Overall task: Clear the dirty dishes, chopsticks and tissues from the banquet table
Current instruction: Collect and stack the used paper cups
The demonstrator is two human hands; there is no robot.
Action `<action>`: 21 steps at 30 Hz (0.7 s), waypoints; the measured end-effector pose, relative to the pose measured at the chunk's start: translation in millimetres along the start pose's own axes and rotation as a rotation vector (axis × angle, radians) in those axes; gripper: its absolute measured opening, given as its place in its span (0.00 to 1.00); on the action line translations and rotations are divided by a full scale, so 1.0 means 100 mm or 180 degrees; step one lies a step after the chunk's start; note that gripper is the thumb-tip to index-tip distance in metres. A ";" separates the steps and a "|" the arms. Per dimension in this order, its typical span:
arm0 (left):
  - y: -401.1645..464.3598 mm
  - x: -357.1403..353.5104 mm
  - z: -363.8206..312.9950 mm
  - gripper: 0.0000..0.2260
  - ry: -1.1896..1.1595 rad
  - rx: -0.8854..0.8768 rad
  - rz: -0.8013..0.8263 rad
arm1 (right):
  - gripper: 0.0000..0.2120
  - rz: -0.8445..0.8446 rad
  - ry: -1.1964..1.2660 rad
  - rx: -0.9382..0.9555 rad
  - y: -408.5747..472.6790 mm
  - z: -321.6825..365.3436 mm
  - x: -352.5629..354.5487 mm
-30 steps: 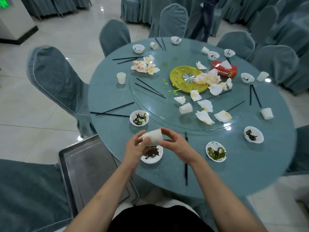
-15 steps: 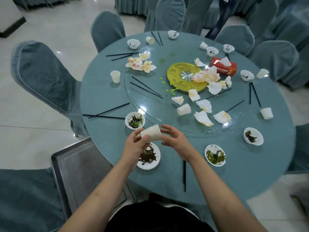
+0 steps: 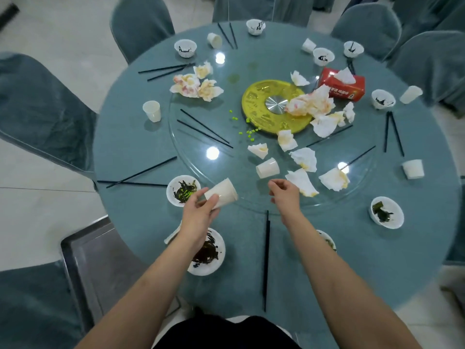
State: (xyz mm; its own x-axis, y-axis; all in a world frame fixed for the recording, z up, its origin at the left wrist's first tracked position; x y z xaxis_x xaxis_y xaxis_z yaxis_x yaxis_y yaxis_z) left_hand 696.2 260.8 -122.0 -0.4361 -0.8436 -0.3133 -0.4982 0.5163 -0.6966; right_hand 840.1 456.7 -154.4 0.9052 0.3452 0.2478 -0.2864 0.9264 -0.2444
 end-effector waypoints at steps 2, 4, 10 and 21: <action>0.11 -0.12 0.01 0.17 0.0016 0.0049 -0.0018 | 0.03 -0.0047 -0.0168 -0.0049 0.23 -0.08 0.03; 0.19 -0.22 0.04 0.17 0.0015 0.0077 -0.0012 | 0.02 -0.0131 -0.0276 -0.0084 0.40 -0.16 0.02; 0.37 -0.45 0.09 0.15 -0.0040 0.0136 -0.0021 | 0.04 -0.0354 -0.0462 -0.0120 0.81 -0.23 0.01; 0.45 -0.51 0.12 0.16 -0.0015 0.0109 -0.0116 | 0.03 -0.0229 -0.0761 -0.0224 1.08 -0.31 -0.08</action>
State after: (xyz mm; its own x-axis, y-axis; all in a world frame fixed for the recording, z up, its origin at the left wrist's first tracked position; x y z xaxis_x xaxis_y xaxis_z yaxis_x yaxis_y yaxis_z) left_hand 704.8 325.6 -144.7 -0.4146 -0.8625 -0.2902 -0.4878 0.4799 -0.7292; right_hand 812.0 549.4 -212.2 0.8202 0.3124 0.4794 -0.1940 0.9400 -0.2806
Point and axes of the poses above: each hand's wrist, its own y-axis towards the middle knuckle, its own x-axis out of the back of the hand, z = x × y, the point moved 1 cm from there along y, towards the middle knuckle, and after that the axes turned 10 degrees about x, right-handed, at the moved point
